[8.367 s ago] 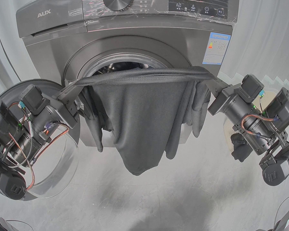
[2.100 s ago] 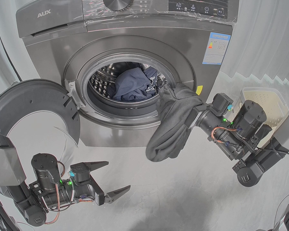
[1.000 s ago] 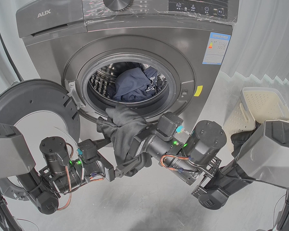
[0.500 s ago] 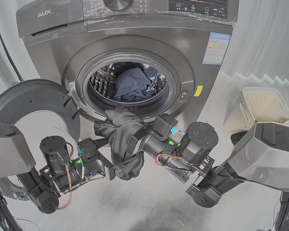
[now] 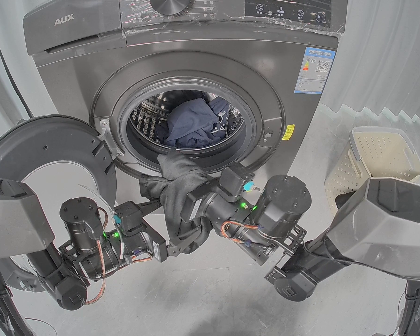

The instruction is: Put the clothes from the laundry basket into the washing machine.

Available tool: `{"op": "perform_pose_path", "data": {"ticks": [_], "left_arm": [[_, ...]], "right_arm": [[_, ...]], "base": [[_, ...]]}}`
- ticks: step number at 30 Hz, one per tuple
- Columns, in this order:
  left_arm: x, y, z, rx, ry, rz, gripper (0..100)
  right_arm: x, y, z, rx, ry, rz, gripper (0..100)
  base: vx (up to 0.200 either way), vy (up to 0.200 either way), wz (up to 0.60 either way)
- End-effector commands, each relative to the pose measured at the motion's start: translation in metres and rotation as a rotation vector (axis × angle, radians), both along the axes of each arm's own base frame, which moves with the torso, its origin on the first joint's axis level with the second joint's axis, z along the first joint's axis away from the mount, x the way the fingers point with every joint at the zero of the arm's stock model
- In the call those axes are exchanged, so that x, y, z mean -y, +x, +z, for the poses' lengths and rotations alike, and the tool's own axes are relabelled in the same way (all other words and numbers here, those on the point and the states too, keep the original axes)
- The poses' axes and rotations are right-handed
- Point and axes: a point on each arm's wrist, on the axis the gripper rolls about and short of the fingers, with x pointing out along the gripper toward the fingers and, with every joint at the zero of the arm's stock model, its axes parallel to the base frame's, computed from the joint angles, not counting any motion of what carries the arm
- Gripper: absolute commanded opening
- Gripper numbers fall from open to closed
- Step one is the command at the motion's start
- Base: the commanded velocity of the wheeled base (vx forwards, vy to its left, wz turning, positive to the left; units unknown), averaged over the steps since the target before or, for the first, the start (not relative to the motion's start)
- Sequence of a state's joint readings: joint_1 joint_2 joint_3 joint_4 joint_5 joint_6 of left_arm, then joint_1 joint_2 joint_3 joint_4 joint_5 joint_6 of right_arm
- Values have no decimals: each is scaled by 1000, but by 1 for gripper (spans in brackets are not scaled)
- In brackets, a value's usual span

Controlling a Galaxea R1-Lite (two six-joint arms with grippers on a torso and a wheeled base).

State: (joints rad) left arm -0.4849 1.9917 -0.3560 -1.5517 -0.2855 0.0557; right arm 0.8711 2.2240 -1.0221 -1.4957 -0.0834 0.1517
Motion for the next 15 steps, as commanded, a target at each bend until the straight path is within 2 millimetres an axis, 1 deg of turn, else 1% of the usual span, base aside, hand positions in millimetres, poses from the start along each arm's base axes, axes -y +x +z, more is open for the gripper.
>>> {"op": "perform_pose_path", "data": {"ticks": [1,2,4,6,8,10,15], "left_arm": [[1,4,-4,-9,4,7,100],[0,6,-4,-6,3,11,100],[-4,12,-5,-6,1,33,100],[-6,17,-6,-2,-1,47,100],[-7,17,-5,0,-2,50,100],[-11,27,-5,3,-23,79,100],[-13,35,-7,2,-33,101,100]], "right_arm": [[-8,-12,2,0,5,29,0],[-9,-15,2,-3,5,36,0],[-10,-21,10,1,26,24,0],[-10,-23,15,4,38,17,0],[-10,-23,16,3,40,18,0],[-4,-28,23,4,50,18,0],[3,-35,19,-35,44,15,0]], "base": [[0,0,0],[0,0,0],[0,0,0],[0,0,0],[0,0,0],[0,0,0],[0,0,0]]}}
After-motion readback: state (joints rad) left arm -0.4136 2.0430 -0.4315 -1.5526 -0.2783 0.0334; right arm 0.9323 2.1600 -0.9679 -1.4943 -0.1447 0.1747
